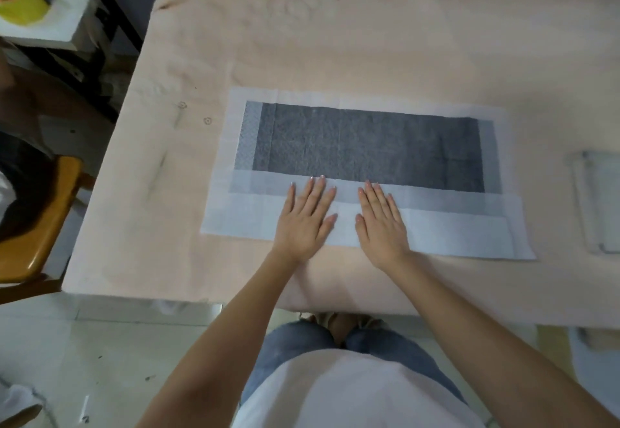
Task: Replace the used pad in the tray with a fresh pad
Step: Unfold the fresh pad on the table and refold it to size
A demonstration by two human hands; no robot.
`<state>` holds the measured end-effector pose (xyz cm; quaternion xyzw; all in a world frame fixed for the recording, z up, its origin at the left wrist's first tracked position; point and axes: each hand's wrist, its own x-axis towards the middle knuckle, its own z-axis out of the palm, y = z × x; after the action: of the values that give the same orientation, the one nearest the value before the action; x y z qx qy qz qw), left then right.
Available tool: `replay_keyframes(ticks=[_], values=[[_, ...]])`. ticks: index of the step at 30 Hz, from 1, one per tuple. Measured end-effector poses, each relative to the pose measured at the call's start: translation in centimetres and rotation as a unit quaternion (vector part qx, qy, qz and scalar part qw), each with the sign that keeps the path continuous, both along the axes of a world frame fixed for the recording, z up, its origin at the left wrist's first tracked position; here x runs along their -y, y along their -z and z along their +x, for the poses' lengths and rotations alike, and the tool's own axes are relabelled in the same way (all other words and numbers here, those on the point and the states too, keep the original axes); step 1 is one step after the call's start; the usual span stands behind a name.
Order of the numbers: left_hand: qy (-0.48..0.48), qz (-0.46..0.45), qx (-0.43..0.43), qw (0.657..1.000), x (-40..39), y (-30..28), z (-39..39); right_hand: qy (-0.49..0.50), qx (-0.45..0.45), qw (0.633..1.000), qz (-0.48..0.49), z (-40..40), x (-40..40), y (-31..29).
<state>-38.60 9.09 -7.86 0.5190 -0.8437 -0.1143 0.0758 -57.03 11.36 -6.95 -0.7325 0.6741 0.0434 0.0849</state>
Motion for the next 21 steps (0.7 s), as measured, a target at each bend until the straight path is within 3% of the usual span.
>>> replay_keyframes(ticks=[11,15,18,21], values=[[-0.058,0.012,0.019,0.998,-0.3,0.3,-1.4,-0.031,0.031,0.998,0.038,-1.7,0.2,-1.1],[-0.071,0.019,-0.002,0.997,0.0,-1.2,-1.9,-0.054,0.070,0.996,-0.012,-2.7,1.0,-1.7],[-0.062,-0.003,-0.014,0.998,3.0,-2.9,-2.9,-0.056,0.102,0.991,-0.065,-5.0,4.6,-3.0],[-0.045,0.012,0.013,0.999,8.6,-4.3,-4.3,-0.045,0.094,0.994,-0.033,-7.3,10.0,-4.9]])
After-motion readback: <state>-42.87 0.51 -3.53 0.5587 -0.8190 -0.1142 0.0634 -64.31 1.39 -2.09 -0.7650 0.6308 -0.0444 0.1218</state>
